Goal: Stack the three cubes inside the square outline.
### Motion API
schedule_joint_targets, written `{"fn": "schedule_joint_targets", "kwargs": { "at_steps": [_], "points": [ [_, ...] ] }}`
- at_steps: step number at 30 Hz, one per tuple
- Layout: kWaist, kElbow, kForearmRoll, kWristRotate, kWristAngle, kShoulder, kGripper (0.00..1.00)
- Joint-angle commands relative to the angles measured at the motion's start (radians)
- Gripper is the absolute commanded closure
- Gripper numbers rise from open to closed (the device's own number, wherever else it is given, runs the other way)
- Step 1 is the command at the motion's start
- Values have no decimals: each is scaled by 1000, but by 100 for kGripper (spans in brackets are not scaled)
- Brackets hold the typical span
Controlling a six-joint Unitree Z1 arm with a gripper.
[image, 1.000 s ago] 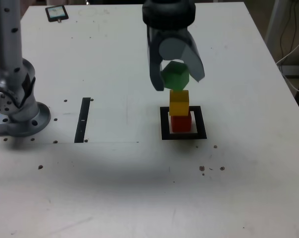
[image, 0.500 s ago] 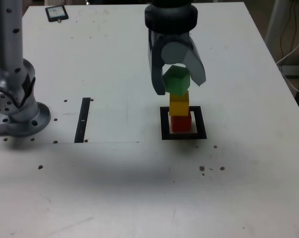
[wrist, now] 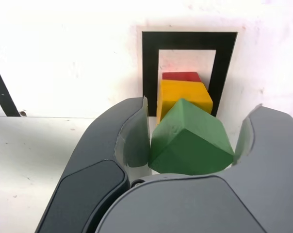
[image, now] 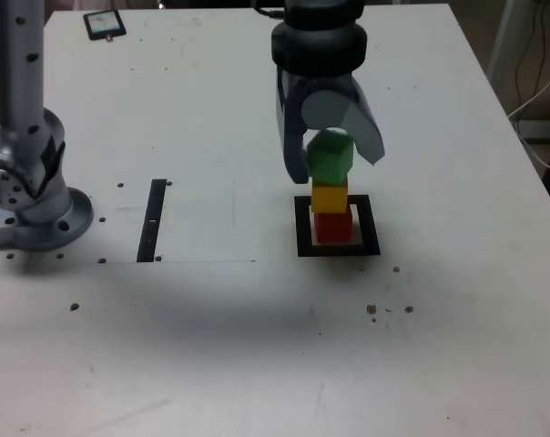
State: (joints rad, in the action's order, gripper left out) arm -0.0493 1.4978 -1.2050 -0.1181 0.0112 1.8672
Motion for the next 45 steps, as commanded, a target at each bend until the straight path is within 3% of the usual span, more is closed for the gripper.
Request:
{"fn": "schedule_joint_targets", "kwargs": {
  "at_steps": [1,10,15,19,25,31,38,45],
  "points": [
    [-1,-10,3,-9,-5,-7,1],
    [-1,-19,-8,-12,1,-28,1],
    [-1,-12,-56,-12,-2,-73,1],
    [-1,-12,-99,-7,-10,-145,1],
    [-12,-36,-176,36,9,-288,1],
    [-60,-165,-241,43,27,-426,1],
    [-121,-378,-212,20,51,-488,1],
    [-153,-517,-147,13,61,-491,1]
  ]
}}
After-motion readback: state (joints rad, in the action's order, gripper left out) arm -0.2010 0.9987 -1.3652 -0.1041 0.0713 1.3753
